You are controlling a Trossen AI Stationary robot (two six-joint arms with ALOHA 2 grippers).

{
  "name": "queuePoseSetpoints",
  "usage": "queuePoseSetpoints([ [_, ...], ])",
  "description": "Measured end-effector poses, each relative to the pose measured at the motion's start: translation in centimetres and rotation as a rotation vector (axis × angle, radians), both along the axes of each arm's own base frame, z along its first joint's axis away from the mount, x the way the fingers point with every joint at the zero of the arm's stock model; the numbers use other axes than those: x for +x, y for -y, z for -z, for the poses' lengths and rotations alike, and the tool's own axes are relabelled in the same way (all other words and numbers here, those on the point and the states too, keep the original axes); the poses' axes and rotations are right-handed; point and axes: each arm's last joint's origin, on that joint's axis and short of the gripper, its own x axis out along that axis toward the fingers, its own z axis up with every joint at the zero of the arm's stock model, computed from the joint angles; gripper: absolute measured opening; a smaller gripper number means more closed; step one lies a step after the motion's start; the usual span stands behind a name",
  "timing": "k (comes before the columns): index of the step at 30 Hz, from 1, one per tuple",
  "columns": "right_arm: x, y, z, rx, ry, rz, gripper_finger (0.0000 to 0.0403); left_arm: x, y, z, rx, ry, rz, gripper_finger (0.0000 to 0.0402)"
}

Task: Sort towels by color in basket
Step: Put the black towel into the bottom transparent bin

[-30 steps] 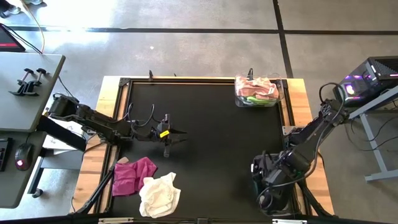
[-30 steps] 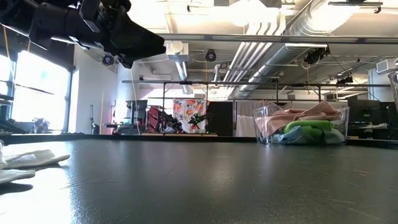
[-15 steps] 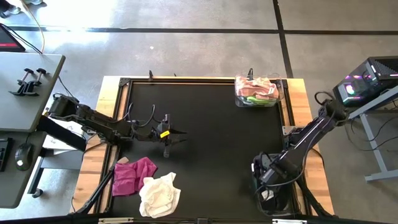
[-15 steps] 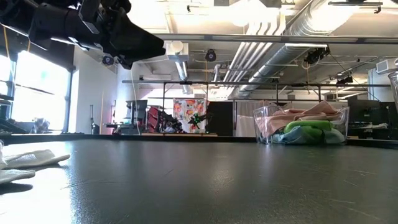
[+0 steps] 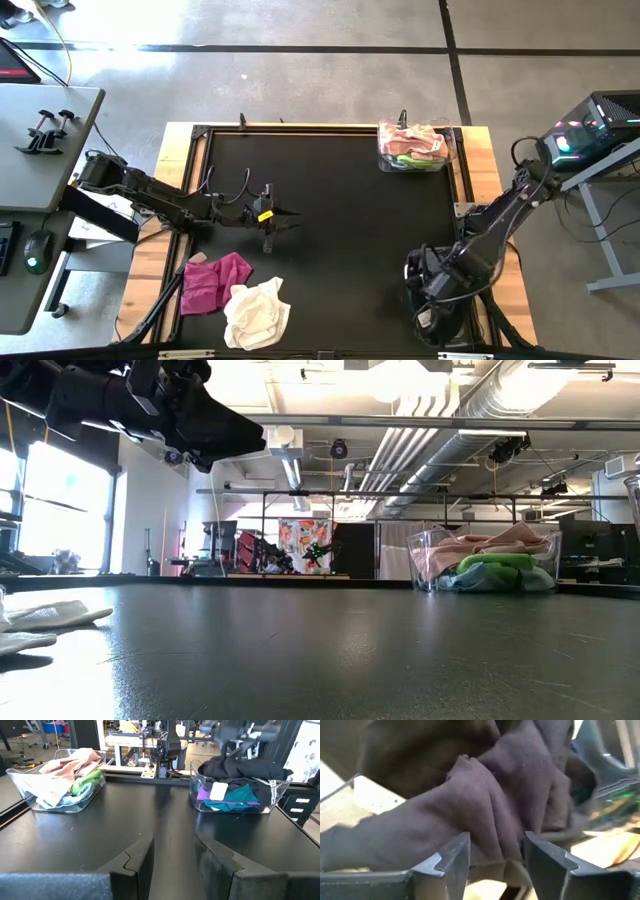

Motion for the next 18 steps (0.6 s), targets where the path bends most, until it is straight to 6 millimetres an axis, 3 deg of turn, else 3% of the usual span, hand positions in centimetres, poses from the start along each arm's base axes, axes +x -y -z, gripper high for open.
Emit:
queuePoseSetpoints([
  [5, -0.5, -0.4, -3.2, -0.038, 0.064, -0.033, 0.0174, 0.0, 0.0, 0.0, -0.009, 0.001, -0.001, 0.0124],
  [9, -1.1, -1.0, -4.3, -0.050, 0.106, -0.050, 0.0174, 0.0, 0.0, 0.0, -0.009, 0.000, -0.001, 0.0124],
  [12, -1.5, -0.9, -3.7, -0.068, 0.062, -0.055, 0.0173, 0.0, 0.0, 0.0, -0.009, -0.001, -0.001, 0.0124],
  [18, -2.4, 0.0, -0.2, -0.143, -0.079, -0.075, 0.0159, 0.0, 0.0, 0.1, -0.017, -0.005, -0.003, 0.0124],
])
